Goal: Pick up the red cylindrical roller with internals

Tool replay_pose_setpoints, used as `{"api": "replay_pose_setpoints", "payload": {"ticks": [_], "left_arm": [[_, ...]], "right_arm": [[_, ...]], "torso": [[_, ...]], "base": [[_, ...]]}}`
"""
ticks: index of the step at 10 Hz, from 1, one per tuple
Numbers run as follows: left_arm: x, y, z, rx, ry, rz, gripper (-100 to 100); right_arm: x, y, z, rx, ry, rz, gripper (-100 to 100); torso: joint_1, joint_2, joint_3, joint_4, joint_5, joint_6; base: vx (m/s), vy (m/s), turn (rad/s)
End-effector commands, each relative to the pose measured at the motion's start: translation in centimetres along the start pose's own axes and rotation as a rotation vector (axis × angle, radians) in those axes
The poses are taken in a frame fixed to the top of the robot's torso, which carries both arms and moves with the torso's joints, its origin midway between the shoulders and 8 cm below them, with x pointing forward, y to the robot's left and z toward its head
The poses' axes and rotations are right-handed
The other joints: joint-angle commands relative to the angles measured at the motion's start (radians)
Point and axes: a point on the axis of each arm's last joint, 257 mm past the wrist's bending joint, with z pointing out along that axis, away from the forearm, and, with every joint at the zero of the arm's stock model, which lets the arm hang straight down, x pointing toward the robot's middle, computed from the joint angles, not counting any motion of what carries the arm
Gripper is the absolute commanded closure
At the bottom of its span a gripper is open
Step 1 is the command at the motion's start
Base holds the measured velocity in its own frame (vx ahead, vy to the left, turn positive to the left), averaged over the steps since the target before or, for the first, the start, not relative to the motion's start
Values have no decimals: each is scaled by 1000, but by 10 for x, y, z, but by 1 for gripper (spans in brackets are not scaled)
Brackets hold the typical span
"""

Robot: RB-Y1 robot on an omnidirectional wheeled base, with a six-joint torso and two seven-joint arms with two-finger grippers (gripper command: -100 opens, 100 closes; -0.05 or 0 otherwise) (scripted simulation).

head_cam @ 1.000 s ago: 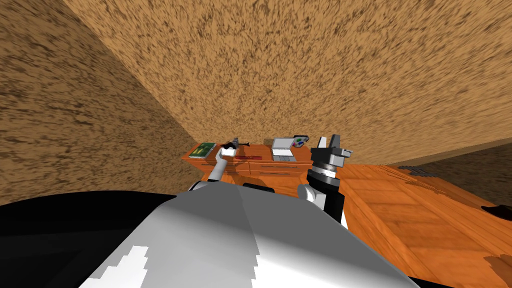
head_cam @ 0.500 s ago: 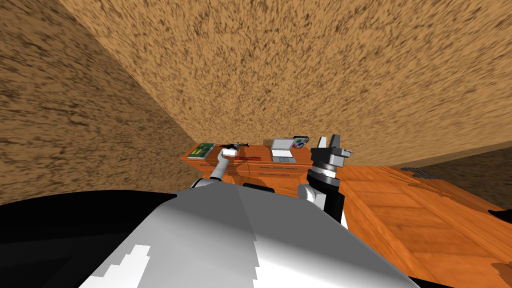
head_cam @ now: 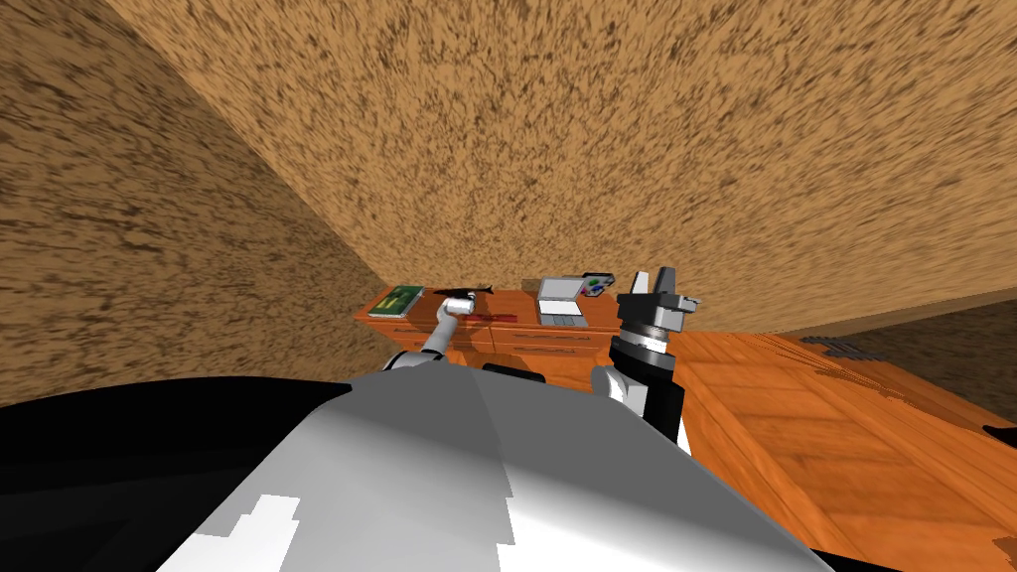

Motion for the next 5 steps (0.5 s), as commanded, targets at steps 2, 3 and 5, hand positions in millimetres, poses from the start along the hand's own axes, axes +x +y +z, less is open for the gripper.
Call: {"api": "replay_pose_setpoints", "payload": {"ticks": [2, 3, 5], "left_arm": [[0, 21, 8, -61, -1, 6, -100], [5, 33, 10, -101, 2, 14, -100], [9, 56, 14, -163, 6, 23, -100]], "right_arm": [[0, 0, 0, 0, 0, 0, 0], [0, 0, 0, 0, 0, 0, 0], [0, 0, 0, 0, 0, 0, 0]], "torso": [[1, 1, 0, 0, 0, 0], [2, 2, 1, 0, 0, 0], [2, 2, 1, 0, 0, 0]], "base": [[47, -17, 4], [45, -8, 6], [52, -18, 4]]}}
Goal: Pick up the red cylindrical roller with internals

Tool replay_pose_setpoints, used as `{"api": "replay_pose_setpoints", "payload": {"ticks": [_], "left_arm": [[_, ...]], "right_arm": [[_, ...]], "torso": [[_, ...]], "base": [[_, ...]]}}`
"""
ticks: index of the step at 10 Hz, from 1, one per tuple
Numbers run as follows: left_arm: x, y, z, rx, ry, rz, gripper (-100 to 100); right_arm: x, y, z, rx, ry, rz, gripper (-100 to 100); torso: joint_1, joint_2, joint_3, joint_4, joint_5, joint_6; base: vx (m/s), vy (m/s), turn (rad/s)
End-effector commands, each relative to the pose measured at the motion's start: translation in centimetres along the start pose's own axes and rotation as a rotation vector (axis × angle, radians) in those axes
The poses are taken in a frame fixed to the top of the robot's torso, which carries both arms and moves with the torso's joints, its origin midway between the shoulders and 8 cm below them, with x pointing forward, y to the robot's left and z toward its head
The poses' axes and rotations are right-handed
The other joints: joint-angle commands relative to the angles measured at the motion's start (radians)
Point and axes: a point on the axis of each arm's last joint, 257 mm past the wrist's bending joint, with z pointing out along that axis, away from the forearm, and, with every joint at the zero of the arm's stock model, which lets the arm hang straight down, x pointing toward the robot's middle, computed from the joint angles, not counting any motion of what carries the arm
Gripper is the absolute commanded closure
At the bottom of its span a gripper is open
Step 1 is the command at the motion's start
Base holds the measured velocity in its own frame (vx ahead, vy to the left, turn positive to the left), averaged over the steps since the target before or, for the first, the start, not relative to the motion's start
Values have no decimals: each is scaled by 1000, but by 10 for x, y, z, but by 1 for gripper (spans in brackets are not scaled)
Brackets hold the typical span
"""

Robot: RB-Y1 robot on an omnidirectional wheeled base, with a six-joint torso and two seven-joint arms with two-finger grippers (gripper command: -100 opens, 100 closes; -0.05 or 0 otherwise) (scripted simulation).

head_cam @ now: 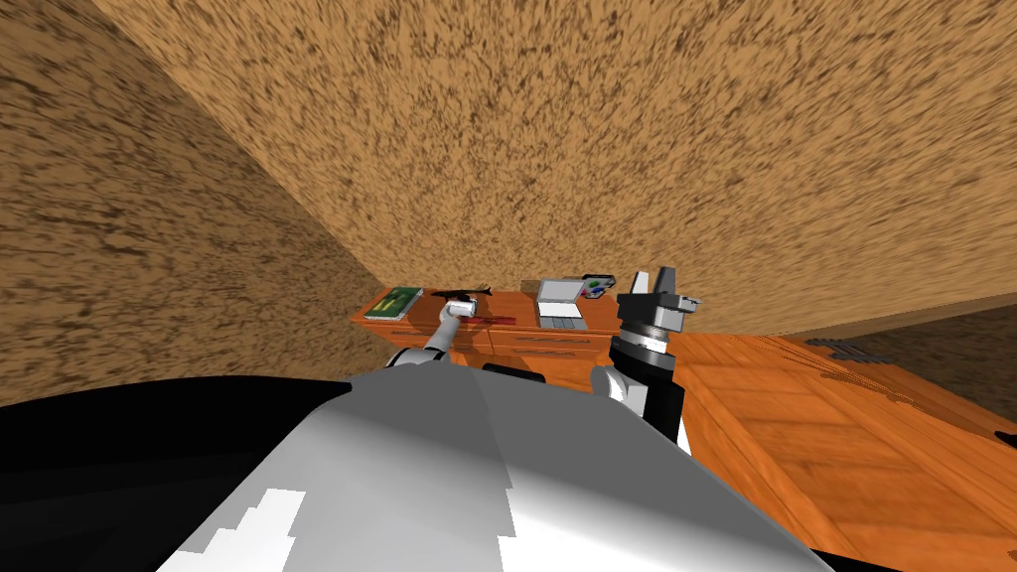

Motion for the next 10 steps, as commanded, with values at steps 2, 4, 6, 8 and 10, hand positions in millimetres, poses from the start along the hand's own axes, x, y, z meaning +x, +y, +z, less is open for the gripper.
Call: {"api": "replay_pose_setpoints", "payload": {"ticks": [2, 4, 6, 8, 10], "left_arm": [[10, 28, 8, -83, 7, 15, -100], [16, 51, 13, -142, 14, 24, -100], [22, 74, 16, -199, 22, 33, -100], [30, 89, 17, -238, 32, 42, -100], [38, 107, 18, -282, 43, 50, -100]], "right_arm": [[0, 0, 0, 0, 0, 0, 0], [0, 0, 0, 0, 0, 0, 0], [0, 0, 0, 0, 0, 0, 0], [0, 0, 0, 0, 0, 0, 0], [0, 0, 0, 0, 0, 0, 0]], "torso": [[0, 0, 0, 0, 0, 0], [1, 0, 0, 0, 0, 0], [1, 0, 0, 0, 0, 0], [0, 1, 0, 0, 0, 0], [1, 1, 0, 0, 0, 0]], "base": [[61, -15, 5], [59, -8, 1], [56, -14, 1], [47, -11, 1], [46, -7, 0]]}}
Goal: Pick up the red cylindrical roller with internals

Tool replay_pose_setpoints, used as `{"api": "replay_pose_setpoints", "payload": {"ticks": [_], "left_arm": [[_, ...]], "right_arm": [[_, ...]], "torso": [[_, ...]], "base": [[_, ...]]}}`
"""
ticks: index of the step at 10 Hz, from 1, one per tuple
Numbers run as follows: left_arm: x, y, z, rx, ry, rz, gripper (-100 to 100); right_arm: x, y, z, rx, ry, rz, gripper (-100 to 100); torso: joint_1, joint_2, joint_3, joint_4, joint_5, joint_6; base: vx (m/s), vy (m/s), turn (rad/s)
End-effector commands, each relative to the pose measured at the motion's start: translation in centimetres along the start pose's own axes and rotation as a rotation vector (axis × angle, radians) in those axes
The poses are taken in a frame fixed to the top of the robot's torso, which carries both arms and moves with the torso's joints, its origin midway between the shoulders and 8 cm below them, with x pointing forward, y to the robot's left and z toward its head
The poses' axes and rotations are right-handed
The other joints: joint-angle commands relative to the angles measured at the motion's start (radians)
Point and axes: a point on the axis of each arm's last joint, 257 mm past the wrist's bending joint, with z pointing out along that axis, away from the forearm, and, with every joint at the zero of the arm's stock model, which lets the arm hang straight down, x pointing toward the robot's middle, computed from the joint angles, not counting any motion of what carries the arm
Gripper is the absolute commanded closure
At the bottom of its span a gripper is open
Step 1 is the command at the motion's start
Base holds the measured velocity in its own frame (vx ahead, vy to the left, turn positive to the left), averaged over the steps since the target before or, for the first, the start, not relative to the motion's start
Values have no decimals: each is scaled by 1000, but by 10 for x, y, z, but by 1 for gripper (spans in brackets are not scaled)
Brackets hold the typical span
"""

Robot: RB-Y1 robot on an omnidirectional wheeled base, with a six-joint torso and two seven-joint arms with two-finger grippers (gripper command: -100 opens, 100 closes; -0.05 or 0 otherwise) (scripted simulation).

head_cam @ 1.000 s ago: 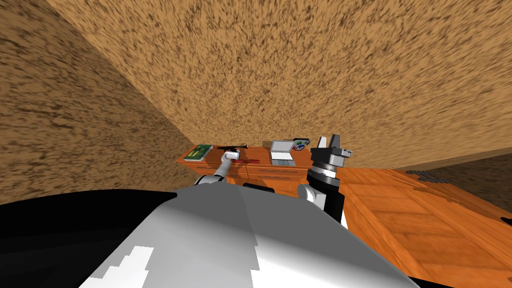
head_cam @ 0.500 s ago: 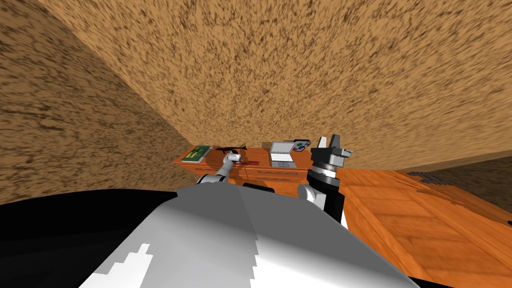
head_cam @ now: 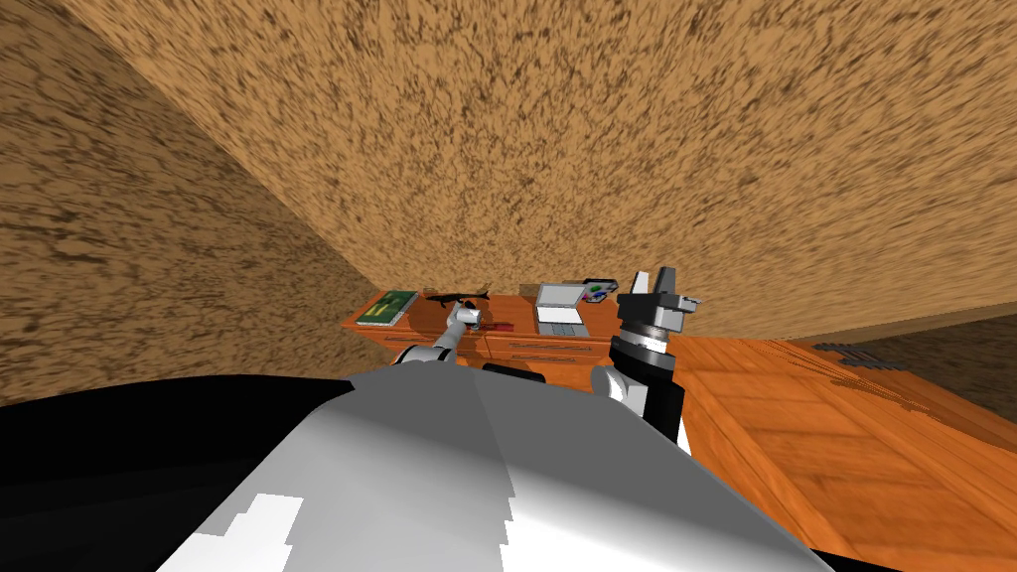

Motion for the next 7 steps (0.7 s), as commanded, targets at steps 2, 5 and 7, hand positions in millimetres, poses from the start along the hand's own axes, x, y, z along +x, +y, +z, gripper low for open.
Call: {"api": "replay_pose_setpoints", "payload": {"ticks": [2, 5, 7], "left_arm": [[22, 30, 9, -78, 28, 21, -100], [30, 37, 10, -96, 38, 27, -100], [34, 38, 10, -101, 43, 29, -100]], "right_arm": [[0, 0, 0, 0, 0, 0, 0], [0, 0, 0, 0, 0, 0, 0], [0, 0, 0, 0, 0, 0, 0]], "torso": [[0, 0, 0, 0, 0, 0], [-1, -1, -1, 0, 0, 0], [0, 2, 1, 0, 0, 0]], "base": [[61, 0, -1], [58, -13, -1], [9, 0, -1]]}}
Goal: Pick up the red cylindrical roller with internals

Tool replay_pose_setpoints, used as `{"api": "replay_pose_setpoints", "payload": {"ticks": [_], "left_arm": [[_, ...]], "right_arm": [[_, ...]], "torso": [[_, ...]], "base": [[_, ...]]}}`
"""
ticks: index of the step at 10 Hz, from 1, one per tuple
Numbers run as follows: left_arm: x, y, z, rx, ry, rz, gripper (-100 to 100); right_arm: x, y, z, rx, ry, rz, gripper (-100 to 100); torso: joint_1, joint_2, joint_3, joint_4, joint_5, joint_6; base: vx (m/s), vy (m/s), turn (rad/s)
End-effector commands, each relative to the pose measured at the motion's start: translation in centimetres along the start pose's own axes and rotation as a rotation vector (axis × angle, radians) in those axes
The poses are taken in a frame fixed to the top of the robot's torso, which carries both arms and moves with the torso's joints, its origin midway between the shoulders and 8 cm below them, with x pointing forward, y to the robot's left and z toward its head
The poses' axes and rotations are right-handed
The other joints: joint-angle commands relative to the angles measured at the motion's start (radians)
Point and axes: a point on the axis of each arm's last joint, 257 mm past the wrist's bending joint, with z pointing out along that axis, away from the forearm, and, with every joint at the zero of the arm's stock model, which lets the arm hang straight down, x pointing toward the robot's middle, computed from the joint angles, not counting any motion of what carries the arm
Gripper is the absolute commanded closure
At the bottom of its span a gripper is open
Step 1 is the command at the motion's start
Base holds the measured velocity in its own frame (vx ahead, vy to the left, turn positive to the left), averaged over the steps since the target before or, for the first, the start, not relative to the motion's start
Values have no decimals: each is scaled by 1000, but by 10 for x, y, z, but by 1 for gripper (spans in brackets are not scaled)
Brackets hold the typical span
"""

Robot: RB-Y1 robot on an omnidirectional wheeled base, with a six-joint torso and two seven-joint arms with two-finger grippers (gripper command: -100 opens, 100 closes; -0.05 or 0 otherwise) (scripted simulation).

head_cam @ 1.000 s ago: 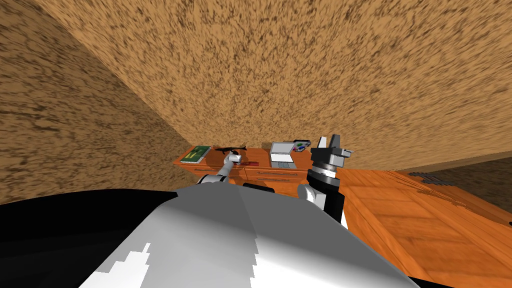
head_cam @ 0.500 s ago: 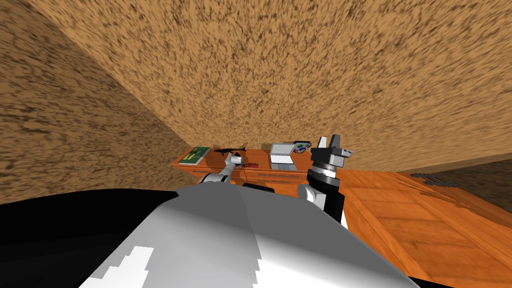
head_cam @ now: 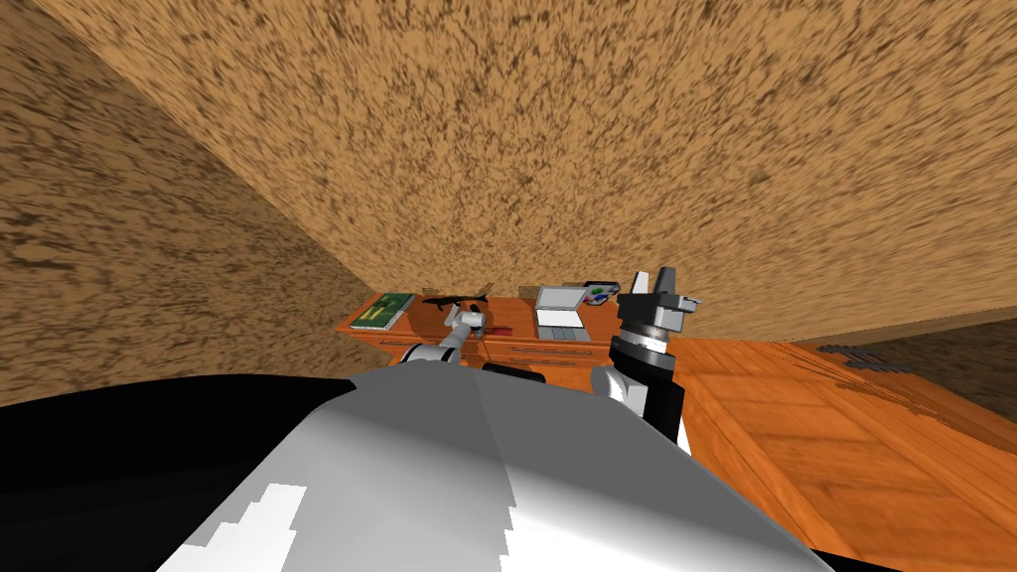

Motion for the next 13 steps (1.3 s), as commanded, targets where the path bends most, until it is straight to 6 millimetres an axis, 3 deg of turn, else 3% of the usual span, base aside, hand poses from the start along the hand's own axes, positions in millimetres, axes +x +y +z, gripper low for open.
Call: {"api": "replay_pose_setpoints", "payload": {"ticks": [1, 2, 7, 8, 12, 13], "left_arm": [[0, 0, 0, 0, 0, 0, 0], [0, 8, 5, 0, 0, -1, -100], [-1, 24, 16, -2, -1, -2, -100], [-1, 24, 16, 0, -1, -2, 100], [-1, 25, 16, -1, -1, -4, 100], [-1, 25, 16, -1, -1, -4, 0]], "right_arm": [[0, 0, 0, 0, 0, 0, 0], [0, 0, 0, 0, 0, 0, 0], [0, 0, 0, 0, 0, 0, 0], [0, 0, 0, 0, 0, 0, 0], [0, 0, 0, 0, 0, 0, 0], [0, 0, 0, 0, 0, 0, 0]], "torso": [[0, 0, 0, 0, 0, 0], [0, 0, 0, 0, 0, 0], [0, -1, -1, 0, 0, 0], [0, 0, 0, 0, 0, 0], [0, 0, 0, 0, 0, 1], [0, 0, 0, 0, 0, 1]], "base": [[0, 0, 0], [35, 4, -7], [41, -1, 3], [0, 0, 0], [0, 0, 0], [0, 0, 0]]}}
